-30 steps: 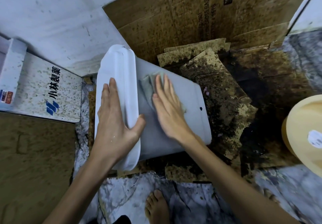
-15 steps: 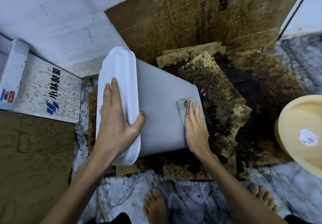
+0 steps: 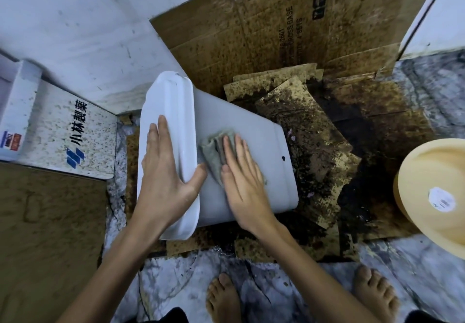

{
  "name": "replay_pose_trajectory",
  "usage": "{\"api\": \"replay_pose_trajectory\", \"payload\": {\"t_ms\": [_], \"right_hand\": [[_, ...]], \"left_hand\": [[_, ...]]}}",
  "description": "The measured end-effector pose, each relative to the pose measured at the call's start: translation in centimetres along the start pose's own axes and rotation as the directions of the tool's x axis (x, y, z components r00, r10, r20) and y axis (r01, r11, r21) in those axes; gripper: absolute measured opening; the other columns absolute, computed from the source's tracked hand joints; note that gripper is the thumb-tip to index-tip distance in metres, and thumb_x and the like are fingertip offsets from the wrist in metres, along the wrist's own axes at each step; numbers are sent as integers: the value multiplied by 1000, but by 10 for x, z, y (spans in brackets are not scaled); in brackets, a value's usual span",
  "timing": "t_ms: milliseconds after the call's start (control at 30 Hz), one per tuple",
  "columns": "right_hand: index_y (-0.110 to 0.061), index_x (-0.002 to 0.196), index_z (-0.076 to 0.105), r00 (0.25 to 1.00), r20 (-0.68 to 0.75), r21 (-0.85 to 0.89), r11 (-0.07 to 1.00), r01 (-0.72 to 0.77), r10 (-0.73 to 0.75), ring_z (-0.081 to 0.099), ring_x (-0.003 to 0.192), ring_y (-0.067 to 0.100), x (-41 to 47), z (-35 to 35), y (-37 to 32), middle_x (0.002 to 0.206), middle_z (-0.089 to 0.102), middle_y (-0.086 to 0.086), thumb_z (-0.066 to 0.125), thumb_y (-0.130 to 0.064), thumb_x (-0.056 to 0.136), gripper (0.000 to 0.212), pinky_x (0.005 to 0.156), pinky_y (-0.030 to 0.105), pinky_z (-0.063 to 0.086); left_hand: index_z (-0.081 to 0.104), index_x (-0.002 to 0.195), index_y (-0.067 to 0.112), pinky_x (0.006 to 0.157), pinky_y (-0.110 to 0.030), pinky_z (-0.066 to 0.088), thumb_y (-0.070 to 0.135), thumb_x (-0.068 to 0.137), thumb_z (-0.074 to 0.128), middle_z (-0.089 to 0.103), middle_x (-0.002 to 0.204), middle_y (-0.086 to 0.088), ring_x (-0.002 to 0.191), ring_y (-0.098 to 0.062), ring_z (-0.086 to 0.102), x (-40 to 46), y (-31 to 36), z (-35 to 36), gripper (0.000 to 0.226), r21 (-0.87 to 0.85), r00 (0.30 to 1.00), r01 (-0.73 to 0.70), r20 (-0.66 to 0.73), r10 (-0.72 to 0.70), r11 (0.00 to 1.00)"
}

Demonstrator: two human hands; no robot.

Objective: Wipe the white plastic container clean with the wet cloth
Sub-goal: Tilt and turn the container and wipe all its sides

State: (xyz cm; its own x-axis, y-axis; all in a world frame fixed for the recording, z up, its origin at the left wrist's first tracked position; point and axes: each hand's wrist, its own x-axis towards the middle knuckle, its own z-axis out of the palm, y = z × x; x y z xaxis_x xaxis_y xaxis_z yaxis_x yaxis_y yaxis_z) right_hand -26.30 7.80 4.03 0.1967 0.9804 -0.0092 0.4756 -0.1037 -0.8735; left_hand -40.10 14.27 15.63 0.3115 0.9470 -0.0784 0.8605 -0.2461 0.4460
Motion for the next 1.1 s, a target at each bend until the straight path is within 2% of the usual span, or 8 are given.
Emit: {"api": "replay_pose_trajectory", "payload": {"t_ms": [167,300,467,633,767,933,1033,1100], "right_hand": [[-40,168,-5,961,-61,-23,962,-272,270,-18,161,3,-15,-7,70,176,-16,-12,10,-49,112,58,133,38,-4],[-33,169,5,868,-87,100,871,-481,489,-10,164,13,-23,-16,105,178,-6,-2,19,-36,116,54,126,26,-7],[-29,170,6,807,-83,151,808,-570,585,-9,164,14,-17,-17,97,178,-7,-1,19,-32,117,54,128,32,-5],[-34,168,6,858,-81,161,856,-492,508,-11,162,7,-12,-13,62,178,-9,-5,21,-31,117,53,128,32,-6],[-46,164,2,945,-38,98,942,-321,326,-13,160,1,2,-11,19,173,-14,-18,18,-41,115,52,124,26,-7],[-45,167,4,996,35,133,988,-84,80,-19,156,-9,22,-9,-17,174,-15,-21,19,-47,110,59,114,5,-18],[-44,168,1,997,71,56,998,-28,24,-21,156,-9,23,-11,-5,173,-17,-24,19,-46,113,58,113,6,-18],[-44,168,-1,998,57,7,999,-40,40,-19,157,-7,22,-11,11,174,-16,-23,16,-48,112,59,121,15,-13]], "left_hand": [[-10,170,18,133,-40,4,34,98,70,-6,179,-5,166,-18,-6,-2,2,-2,109,-25,1000,14,4,-14,1000],[-12,170,19,134,-46,5,35,98,69,-8,179,-6,165,-17,-8,-1,9,-1,109,-22,1000,15,17,-15,1000],[-13,169,20,134,-48,6,35,98,69,-9,179,-4,165,-15,-11,-1,10,0,109,-35,1000,20,12,-20,999],[-13,169,20,134,-50,7,37,97,68,-9,179,-3,165,-15,-11,-1,12,0,110,-42,1000,28,10,-27,999],[-13,169,22,134,-48,6,40,98,66,-9,179,-3,165,-14,-10,-1,14,0,108,-58,1000,21,8,-21,998],[-14,169,24,133,-52,9,33,98,69,-10,179,-2,165,-13,-12,-1,14,-2,110,-67,999,28,21,-27,997],[-15,169,24,134,-51,7,35,99,68,-11,179,-1,164,-13,-13,-1,12,-3,109,-72,999,27,28,-25,997],[-15,169,24,134,-50,7,36,99,68,-12,179,0,164,-12,-13,-1,11,-3,109,-74,999,25,28,-23,997]]}}
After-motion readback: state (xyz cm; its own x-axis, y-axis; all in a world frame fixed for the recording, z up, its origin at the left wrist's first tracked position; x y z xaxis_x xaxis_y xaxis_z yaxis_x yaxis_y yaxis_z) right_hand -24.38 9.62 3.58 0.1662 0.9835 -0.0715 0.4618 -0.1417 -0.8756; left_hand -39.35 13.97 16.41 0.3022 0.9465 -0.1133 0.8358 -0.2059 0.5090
